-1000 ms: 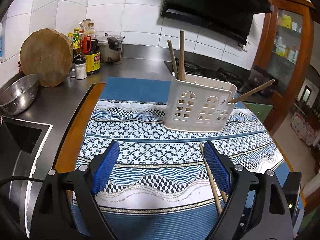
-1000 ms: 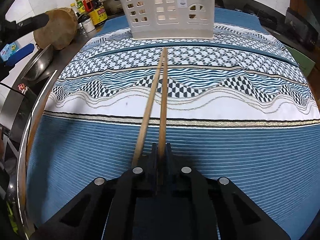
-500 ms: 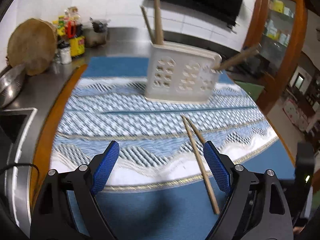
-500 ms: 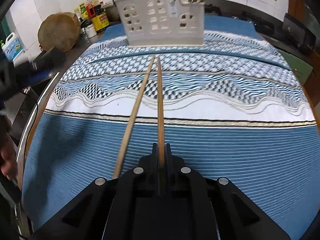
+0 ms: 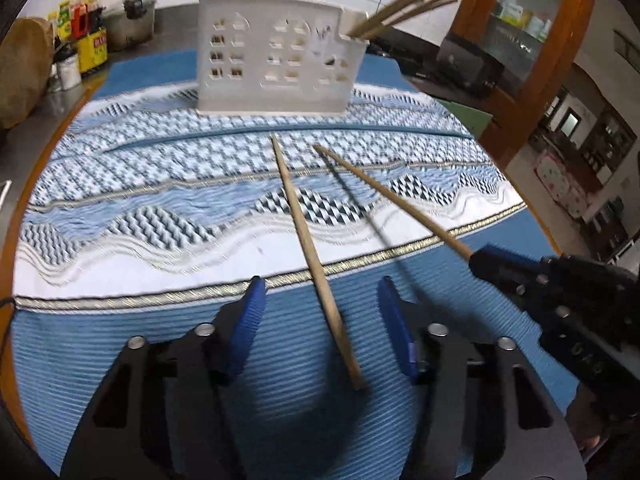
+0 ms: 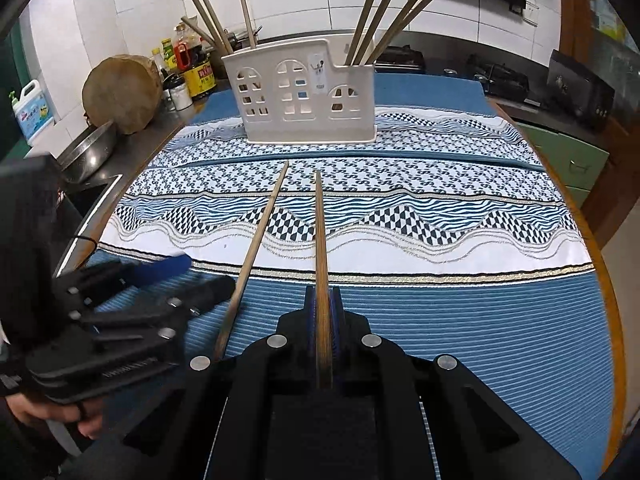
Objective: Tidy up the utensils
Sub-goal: 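Close the right gripper on a chopstick while the left gripper grasps another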
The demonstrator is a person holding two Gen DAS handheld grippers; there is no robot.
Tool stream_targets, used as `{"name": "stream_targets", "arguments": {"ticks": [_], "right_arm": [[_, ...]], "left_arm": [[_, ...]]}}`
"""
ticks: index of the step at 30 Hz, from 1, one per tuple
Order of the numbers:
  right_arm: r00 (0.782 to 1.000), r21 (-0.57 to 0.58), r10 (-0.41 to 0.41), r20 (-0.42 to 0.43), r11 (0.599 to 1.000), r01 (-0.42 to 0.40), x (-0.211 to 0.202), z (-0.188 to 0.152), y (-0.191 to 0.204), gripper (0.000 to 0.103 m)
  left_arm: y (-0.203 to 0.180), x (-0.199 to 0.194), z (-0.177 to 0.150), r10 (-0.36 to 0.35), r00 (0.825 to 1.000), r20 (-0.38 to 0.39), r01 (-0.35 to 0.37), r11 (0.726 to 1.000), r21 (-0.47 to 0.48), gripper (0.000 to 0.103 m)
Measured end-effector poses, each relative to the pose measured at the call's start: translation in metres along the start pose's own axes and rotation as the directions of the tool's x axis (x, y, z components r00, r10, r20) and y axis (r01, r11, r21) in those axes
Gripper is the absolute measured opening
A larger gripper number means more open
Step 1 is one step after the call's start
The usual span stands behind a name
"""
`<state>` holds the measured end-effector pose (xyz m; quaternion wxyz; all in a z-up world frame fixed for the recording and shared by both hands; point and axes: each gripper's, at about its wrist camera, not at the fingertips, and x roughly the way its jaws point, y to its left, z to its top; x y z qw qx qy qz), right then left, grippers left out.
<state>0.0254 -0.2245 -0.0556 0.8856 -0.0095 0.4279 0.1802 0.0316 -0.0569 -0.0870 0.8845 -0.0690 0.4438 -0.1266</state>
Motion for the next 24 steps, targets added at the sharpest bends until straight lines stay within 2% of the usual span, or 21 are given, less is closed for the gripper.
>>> {"name": "stream_targets", "arguments": {"ticks": [7,12,13,17,21,24], "right_arm": [[1.000,0.006,0.006,0.007,1.000,-0.006,-0.003,0.001,-0.004,0.007],[1.000,-0.004,0.011,0.018,1.000,-0.011,-0.006,0.003,-0.002,0.007],[1.000,-0.007,0.011,0.020,1.000,-0.011,-0.006,0.003,-0.002,0.007],[1.000,-0.013,0.014,0.021,1.000,-0.013,-0.006,0.004,-0.001,0.007],[1.000,-0.016,0.015,0.027,1.000,-0.014,-0.008,0.006,-0.001,0.007],[0.999,-0.017,0.013,0.033,1.000,-0.012,-0.009,0.008,-0.001,0.007]], "left_arm": [[-0.006,0.016,-0.006,0.004,0.999,-0.040,-0.005,1.000,-0.016,0.030],[-0.010,0.025,-0.009,0.022,0.998,-0.064,-0.023,1.000,-0.016,0.025],[-0.011,0.025,-0.009,0.030,0.998,-0.062,-0.031,0.999,-0.012,0.024],[-0.014,0.029,-0.008,0.094,0.994,-0.057,-0.094,0.996,0.007,0.010],[-0.013,0.028,-0.006,0.126,0.990,-0.055,-0.126,0.992,0.008,0.007],[-0.010,0.027,-0.004,0.112,0.992,-0.065,-0.113,0.994,-0.007,0.007]]}}
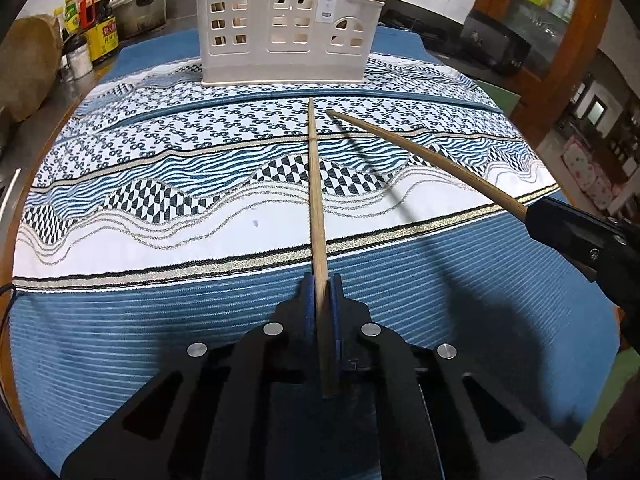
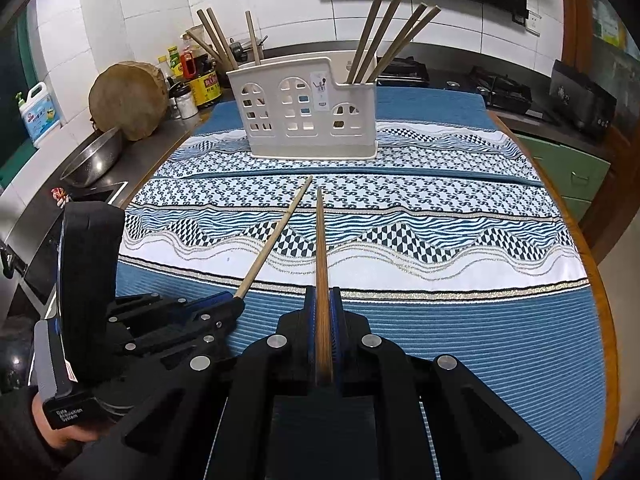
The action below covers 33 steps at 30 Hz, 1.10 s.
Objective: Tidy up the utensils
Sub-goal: 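Close the right gripper on a chopstick while the left gripper grasps another, then raise the left gripper's chopstick to the holder while the right gripper raises its own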
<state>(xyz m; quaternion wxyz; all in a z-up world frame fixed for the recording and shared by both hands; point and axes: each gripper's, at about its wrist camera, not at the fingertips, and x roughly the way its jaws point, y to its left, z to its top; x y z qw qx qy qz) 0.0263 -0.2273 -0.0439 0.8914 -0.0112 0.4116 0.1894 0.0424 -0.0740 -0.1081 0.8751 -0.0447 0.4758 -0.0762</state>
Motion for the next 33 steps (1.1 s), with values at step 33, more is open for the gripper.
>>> {"name": "stream_targets", "arguments": {"ticks": [33], "right_arm": [[0.983,-0.021,0.066,0.173,0.998,-0.064,-0.039,0.091,-0.009,0.007]], "left_arm": [[0.031,-0.082,0.073,-0.098,0.960,0.260,0.102,0.995,-0.003,0.006]]}}
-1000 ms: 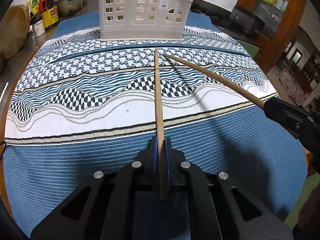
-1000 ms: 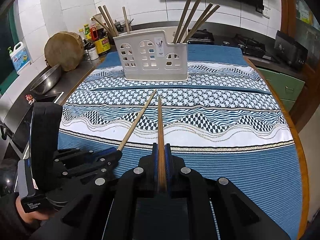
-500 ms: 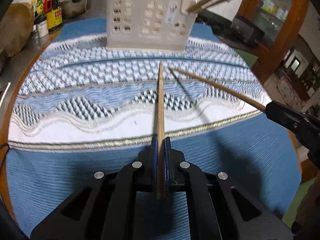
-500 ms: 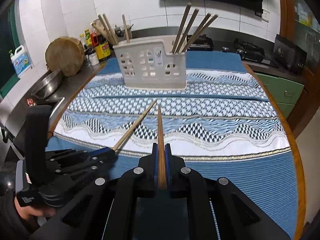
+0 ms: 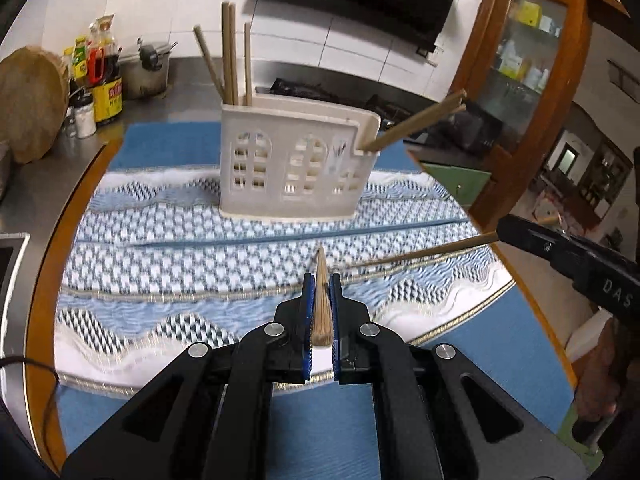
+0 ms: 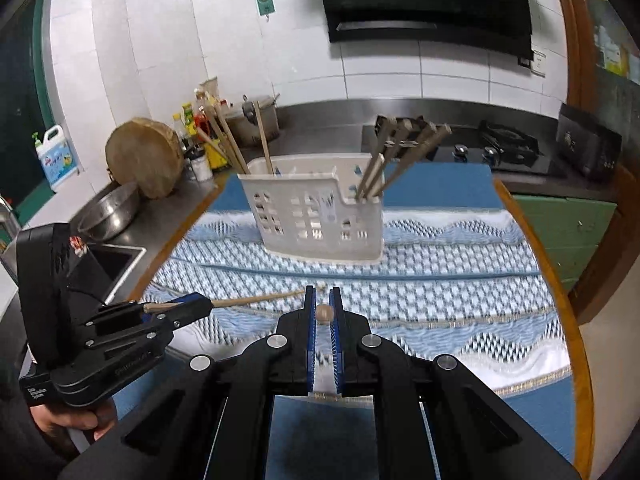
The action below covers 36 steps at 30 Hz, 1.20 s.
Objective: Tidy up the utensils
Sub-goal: 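Raise the left gripper's chopstick to the holder while the right gripper raises its own, then insert both chopsticks into the white holder and open both grippers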
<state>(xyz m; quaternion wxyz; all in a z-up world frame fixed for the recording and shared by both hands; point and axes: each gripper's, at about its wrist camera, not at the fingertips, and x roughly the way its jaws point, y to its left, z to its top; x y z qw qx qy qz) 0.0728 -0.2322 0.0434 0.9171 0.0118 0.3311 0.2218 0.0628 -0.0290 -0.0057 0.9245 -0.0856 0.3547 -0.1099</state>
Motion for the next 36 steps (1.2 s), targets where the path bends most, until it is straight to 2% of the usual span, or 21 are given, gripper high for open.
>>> {"name": "stream_targets", "arguments": {"ticks": [5,13,15,19,22,28,36], "right_arm": [[0.999,-0.029,0.007,0.049,1.000,-0.006,-0.012,0.035,-0.005,0.007],[0.992,-0.055,0.067,0.111,0.997,-0.061,-0.032,0.100,-0.016,0.007],[0.988,-0.074,0.064,0.142,0.996,-0.053,-0.036,0.117,-0.015,0.007],[0.980,-0.117,0.047,0.196,0.993,-0.024,-0.040,0.146,-0.012,0.007],[0.974,-0.125,0.026,0.224,0.992,0.002,-0.037,0.162,-0.012,0.007],[0.979,-0.127,0.004,0.201,0.992,0.022,-0.009,0.173,-0.014,0.007],[0.994,-0.108,-0.011,0.111,0.994,0.023,0.037,0.165,-0.019,0.007]], "left_arm": [[0.003,-0.009,0.032,-0.018,1.000,0.025,0.017,1.000,0.023,0.006],[0.000,-0.030,0.090,-0.054,0.993,0.108,0.044,0.995,0.084,0.006],[-0.001,-0.035,0.104,-0.057,0.989,0.133,0.044,0.994,0.098,0.006],[-0.005,-0.054,0.138,-0.059,0.974,0.218,0.032,0.992,0.125,0.006],[-0.006,-0.065,0.165,-0.044,0.956,0.291,0.005,0.991,0.132,0.006],[0.002,-0.059,0.199,0.039,0.927,0.372,-0.084,0.991,0.103,0.006],[0.026,-0.019,0.205,0.080,0.943,0.322,-0.091,0.996,0.021,0.006]]}}
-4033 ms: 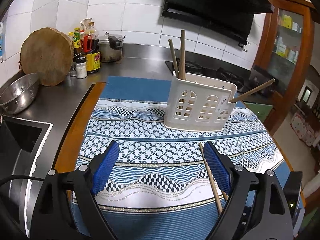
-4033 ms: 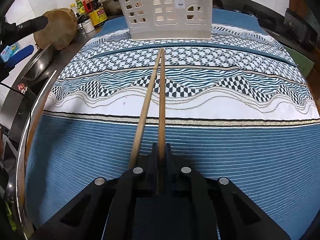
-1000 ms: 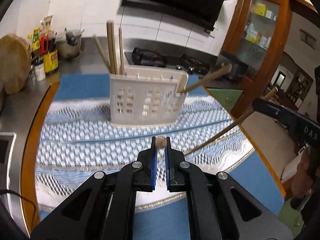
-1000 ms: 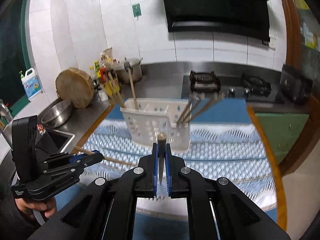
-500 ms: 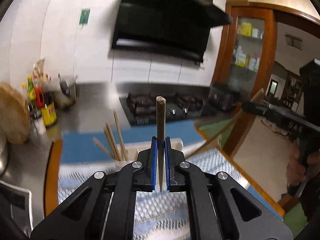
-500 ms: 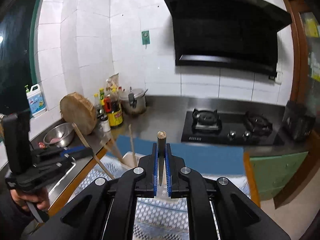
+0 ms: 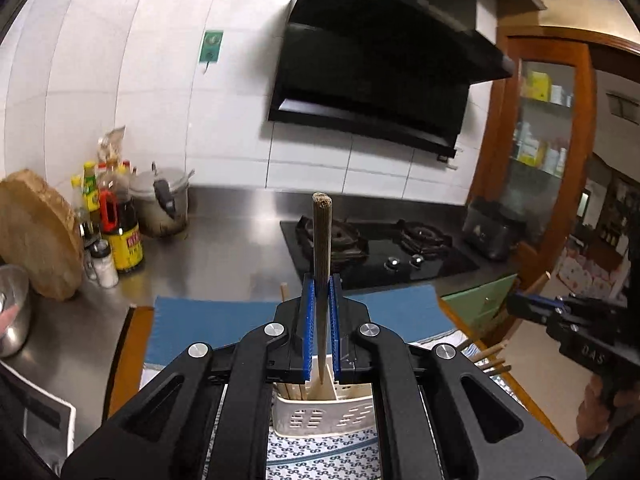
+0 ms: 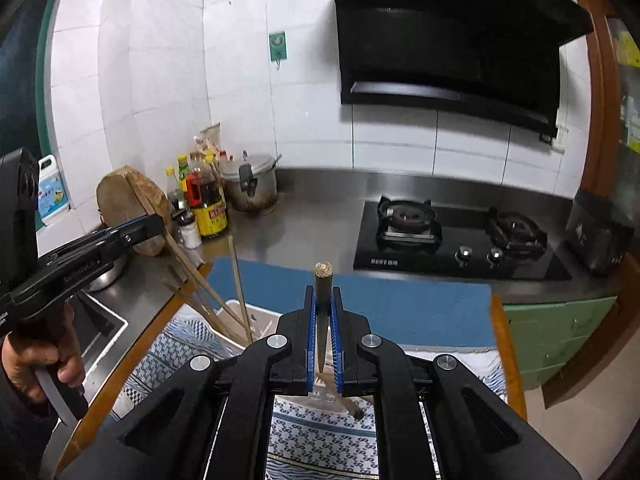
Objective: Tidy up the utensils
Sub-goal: 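Insert both chopsticks into the white holder and open both grippers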
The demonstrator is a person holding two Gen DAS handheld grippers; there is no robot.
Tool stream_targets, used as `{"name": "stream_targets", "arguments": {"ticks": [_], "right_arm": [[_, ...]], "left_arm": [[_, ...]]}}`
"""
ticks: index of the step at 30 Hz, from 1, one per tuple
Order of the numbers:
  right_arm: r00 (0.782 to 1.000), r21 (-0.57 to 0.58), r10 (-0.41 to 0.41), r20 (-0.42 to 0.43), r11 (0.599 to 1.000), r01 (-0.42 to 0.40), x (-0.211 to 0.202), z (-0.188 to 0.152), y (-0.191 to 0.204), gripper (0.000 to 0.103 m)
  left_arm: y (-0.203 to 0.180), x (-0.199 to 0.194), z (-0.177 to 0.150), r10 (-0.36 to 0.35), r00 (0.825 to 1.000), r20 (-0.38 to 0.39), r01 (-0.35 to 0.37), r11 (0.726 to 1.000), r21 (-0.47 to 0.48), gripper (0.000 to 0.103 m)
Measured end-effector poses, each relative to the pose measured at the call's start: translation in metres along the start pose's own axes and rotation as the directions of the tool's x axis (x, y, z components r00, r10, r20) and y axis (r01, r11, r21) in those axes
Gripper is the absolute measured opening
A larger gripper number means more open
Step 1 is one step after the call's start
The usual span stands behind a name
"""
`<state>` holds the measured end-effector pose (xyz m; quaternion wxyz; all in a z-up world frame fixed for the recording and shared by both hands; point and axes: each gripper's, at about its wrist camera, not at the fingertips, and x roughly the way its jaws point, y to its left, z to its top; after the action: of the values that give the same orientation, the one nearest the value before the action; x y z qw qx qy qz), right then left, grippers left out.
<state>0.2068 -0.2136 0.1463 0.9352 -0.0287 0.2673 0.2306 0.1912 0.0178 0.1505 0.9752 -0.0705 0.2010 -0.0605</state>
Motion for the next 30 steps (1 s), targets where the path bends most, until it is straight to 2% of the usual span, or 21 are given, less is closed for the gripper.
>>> {"name": "stream_targets", "arguments": {"ticks": [9,17,18,20,21,24,26,27,29,30], "right_arm": [[0.998,-0.006,-0.018,-0.056,1.000,0.017,0.026,-0.017,0.000,0.007],[0.999,-0.010,-0.028,-0.045,1.000,0.028,0.022,-0.022,0.000,0.027],[0.999,-0.009,-0.030,-0.039,1.000,0.030,0.020,-0.022,0.000,0.027],[0.999,-0.005,-0.030,-0.032,1.000,0.030,0.015,-0.023,-0.001,0.032],[0.999,-0.002,-0.030,-0.028,1.000,0.030,0.011,-0.024,-0.001,0.037],[0.999,-0.007,-0.037,-0.011,0.999,0.036,-0.001,-0.029,0.000,0.042],[0.999,-0.010,-0.043,0.002,0.999,0.043,-0.009,-0.034,0.002,0.053],[0.999,-0.016,-0.047,0.008,0.999,0.048,-0.013,-0.037,0.004,0.059],[0.998,-0.029,-0.061,0.021,0.998,0.062,-0.022,-0.045,0.008,0.065],[0.997,-0.041,-0.069,0.027,0.997,0.070,-0.026,-0.050,0.011,0.072]], "left_arm": [[0.006,0.028,-0.019,0.007,0.996,-0.086,-0.006,1.000,0.001,0.006],[0.006,0.023,-0.023,0.014,0.996,-0.087,-0.014,1.000,-0.003,0.010],[0.006,0.021,-0.022,0.014,0.996,-0.084,-0.014,1.000,-0.001,0.012],[0.003,0.015,-0.022,0.019,0.997,-0.074,-0.019,1.000,0.003,0.030],[0.003,0.011,-0.022,0.022,0.998,-0.066,-0.022,1.000,0.007,0.033],[-0.001,0.000,-0.024,0.022,0.998,-0.055,-0.021,1.000,0.021,0.038],[-0.003,-0.009,-0.028,0.021,0.999,-0.048,-0.020,1.000,0.022,0.049],[-0.003,-0.014,-0.030,0.022,0.999,-0.042,-0.021,1.000,0.022,0.052],[-0.005,-0.022,-0.035,0.023,0.999,-0.039,-0.023,0.999,0.023,0.057],[-0.006,-0.026,-0.037,0.024,0.999,-0.038,-0.024,0.999,0.022,0.059]]}}
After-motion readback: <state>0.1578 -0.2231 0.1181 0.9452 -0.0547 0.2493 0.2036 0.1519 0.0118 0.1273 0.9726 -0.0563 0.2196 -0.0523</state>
